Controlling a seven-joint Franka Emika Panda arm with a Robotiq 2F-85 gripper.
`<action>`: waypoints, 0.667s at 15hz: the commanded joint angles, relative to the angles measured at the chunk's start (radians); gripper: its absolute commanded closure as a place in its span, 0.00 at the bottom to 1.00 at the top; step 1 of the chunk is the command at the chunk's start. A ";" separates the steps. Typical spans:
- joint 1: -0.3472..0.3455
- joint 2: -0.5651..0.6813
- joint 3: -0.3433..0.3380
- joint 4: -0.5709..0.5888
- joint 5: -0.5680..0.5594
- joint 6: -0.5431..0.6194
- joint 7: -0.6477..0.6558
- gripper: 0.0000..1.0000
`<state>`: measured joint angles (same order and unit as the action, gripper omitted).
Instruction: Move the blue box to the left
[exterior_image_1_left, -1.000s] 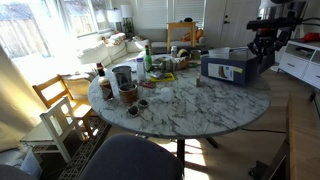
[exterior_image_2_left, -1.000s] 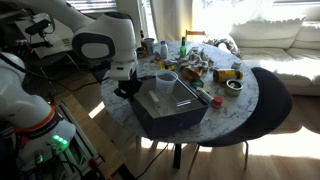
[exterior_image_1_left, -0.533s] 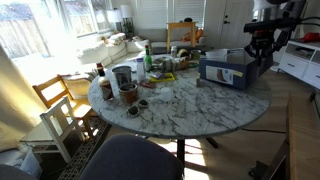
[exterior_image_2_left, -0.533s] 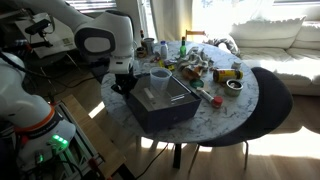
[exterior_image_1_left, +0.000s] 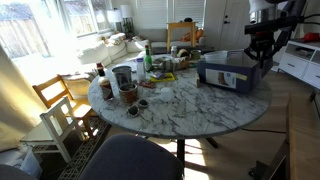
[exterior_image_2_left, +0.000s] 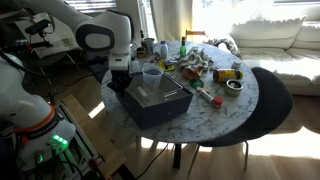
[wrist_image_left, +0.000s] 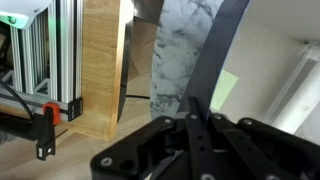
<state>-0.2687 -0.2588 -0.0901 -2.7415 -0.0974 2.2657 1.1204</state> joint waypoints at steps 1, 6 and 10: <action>0.055 -0.030 0.018 -0.008 0.021 -0.054 -0.104 0.99; 0.118 -0.022 0.044 -0.005 0.048 -0.063 -0.238 0.99; 0.162 -0.009 0.064 -0.002 0.078 -0.058 -0.365 0.99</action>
<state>-0.1410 -0.2611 -0.0376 -2.7419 -0.0583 2.2341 0.8633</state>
